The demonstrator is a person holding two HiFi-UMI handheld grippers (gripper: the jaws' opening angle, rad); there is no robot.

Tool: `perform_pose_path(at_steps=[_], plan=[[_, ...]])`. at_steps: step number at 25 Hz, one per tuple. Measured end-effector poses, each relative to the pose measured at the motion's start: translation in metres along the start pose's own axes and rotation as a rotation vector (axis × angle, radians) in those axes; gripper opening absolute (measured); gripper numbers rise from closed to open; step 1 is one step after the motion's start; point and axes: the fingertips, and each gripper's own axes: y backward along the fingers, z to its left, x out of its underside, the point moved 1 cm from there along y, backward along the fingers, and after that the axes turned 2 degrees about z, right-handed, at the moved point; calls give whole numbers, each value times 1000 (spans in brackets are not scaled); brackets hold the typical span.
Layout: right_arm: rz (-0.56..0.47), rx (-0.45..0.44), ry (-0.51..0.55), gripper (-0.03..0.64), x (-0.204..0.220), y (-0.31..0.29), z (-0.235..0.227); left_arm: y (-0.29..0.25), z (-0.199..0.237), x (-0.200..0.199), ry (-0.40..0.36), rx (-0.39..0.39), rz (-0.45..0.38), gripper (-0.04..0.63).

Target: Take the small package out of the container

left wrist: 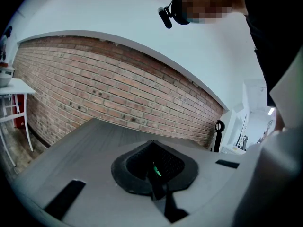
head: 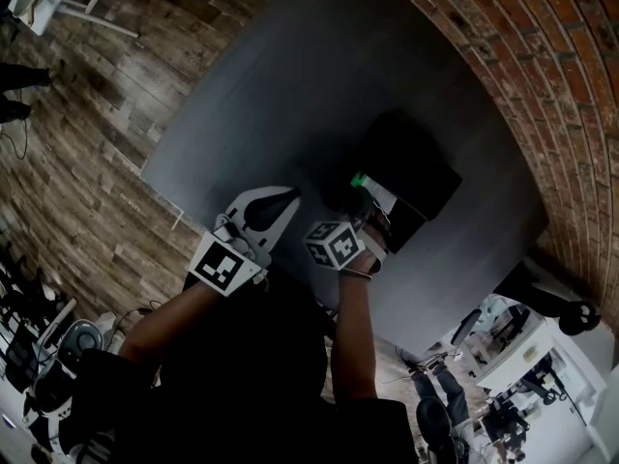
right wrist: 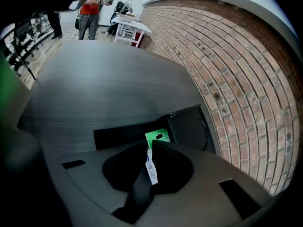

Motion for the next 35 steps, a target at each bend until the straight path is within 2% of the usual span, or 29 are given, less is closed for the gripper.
perform_pose_path(at_steps=[9,18,35], plan=[[21,13,9,43,1,-1,-2,2,-1,0,9,3,-5,34],[-4,22,3,28,-1,7,-6,8,-1,3,2,5,-3,34],[-114,-11,-90,23,0,36,-5,8,-19,4,-4,37,-9,34]])
